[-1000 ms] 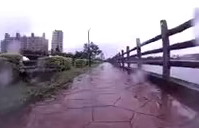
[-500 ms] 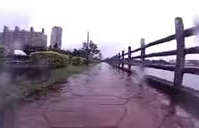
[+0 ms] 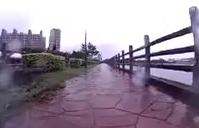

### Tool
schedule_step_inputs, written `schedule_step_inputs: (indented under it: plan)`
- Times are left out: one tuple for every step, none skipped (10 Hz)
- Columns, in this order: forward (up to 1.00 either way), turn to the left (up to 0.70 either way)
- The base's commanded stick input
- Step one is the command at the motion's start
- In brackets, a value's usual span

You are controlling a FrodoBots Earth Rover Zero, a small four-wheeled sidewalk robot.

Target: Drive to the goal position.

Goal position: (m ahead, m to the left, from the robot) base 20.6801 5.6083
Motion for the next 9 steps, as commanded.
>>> schedule_step_inputs:
  plan:
    - [1.00,0.00]
    - [1.00,0.00]
    - [1.00,0.00]
    - [1.00,0.00]
    - [1.00,0.06]
    - [1.00,0.15]
    - [1.00,0.04]
    - [1.00,0.00]
    - [1.00,0.00]
